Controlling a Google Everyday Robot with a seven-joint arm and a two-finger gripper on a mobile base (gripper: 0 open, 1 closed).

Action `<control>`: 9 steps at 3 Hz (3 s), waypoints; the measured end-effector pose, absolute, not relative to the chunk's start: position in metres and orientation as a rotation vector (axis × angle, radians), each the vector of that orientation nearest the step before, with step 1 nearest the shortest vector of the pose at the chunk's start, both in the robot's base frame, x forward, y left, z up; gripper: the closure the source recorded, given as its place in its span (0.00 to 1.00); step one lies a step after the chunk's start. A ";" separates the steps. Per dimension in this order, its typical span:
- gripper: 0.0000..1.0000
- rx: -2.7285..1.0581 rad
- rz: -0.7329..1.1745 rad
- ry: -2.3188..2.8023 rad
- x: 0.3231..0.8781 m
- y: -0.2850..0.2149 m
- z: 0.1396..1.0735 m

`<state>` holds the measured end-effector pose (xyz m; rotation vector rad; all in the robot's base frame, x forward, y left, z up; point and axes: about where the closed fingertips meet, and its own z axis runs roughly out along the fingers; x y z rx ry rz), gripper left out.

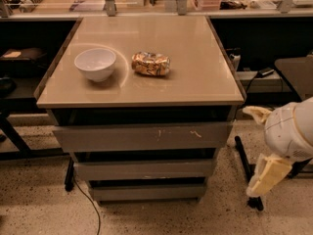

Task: Open middle drawer

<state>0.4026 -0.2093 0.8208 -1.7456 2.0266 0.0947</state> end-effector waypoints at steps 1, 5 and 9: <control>0.00 -1.757 0.127 2.003 0.406 -0.215 0.760; 0.00 -1.770 0.199 1.993 0.439 -0.210 0.575; 0.00 -1.822 0.159 1.796 0.503 -0.173 0.468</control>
Offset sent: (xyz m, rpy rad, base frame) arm 0.0011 -0.0053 -0.0495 0.0183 0.0088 0.0177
